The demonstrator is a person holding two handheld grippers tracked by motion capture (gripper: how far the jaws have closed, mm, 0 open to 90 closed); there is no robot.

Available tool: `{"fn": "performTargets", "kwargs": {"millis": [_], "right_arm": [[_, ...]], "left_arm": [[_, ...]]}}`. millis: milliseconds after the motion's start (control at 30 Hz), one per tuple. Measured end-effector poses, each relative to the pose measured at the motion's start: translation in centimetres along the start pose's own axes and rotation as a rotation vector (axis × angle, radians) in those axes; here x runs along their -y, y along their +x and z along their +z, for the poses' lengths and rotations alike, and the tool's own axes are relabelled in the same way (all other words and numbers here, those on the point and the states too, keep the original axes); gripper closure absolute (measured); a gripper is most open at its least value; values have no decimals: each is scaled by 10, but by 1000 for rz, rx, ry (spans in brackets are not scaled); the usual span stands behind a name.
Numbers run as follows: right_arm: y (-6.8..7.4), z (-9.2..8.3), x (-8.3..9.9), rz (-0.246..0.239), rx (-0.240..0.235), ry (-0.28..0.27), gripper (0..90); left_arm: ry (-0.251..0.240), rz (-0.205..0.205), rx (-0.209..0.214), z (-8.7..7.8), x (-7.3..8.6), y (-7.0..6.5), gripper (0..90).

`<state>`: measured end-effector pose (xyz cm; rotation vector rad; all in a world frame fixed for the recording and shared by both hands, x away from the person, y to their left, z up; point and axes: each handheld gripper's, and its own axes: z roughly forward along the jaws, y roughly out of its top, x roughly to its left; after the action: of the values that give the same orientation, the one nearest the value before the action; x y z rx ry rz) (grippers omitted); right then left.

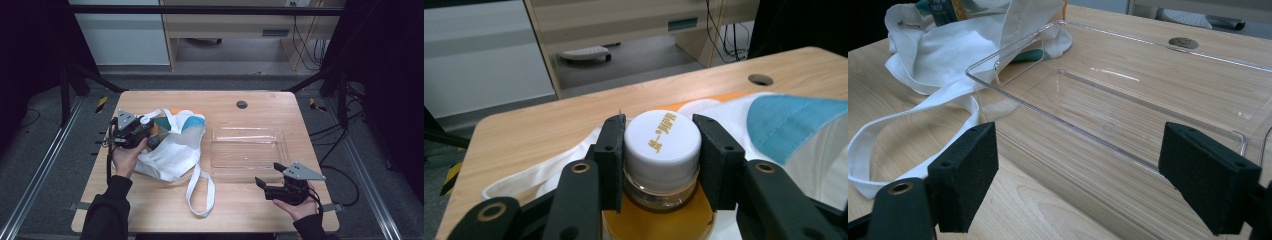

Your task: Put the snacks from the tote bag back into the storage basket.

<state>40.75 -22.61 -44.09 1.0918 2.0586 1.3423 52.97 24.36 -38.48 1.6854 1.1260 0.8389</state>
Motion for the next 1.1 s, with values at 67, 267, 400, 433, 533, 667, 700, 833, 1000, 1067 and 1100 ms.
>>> {"fn": "performTargets", "kwargs": {"millis": [67, 267, 400, 433, 533, 667, 700, 833, 1000, 1067, 1100], "right_arm": [[0, 0, 0, -1, -1, 0, 163], [0, 0, 0, -6, 0, 3, 163], [0, 0, 0, -9, 0, 2, 163], [0, 0, 0, -9, -1, 2, 162], [0, 0, 0, -11, 0, 2, 163], [1, 0, 0, -12, -1, 2, 163], [1, 0, 0, -11, 0, 0, 163], [1, 0, 0, -11, 0, 0, 163], [1, 0, 0, -16, -1, 0, 163], [2, 0, 0, -17, 0, -1, 162], [2, -1, 0, -14, -2, -2, 162]], "left_arm": [[-13, -3, 0, -4, -4, 1, 588], [-34, -13, -11, -18, -13, 5, 588], [-52, -14, -14, -25, -18, 6, 589], [-56, -16, -15, -27, -20, 6, 589], [-64, -23, -12, -32, -23, 6, 589], [-68, -30, 1, -39, -28, 5, 589], [-67, -30, 3, -40, -29, 5, 589], [-71, -24, 13, -46, -33, 2, 589], [-81, -24, 29, -53, -37, -3, 589], [-84, -18, 37, -55, -39, -7, 589], [-85, -16, 40, -55, -39, -8, 589]]}}
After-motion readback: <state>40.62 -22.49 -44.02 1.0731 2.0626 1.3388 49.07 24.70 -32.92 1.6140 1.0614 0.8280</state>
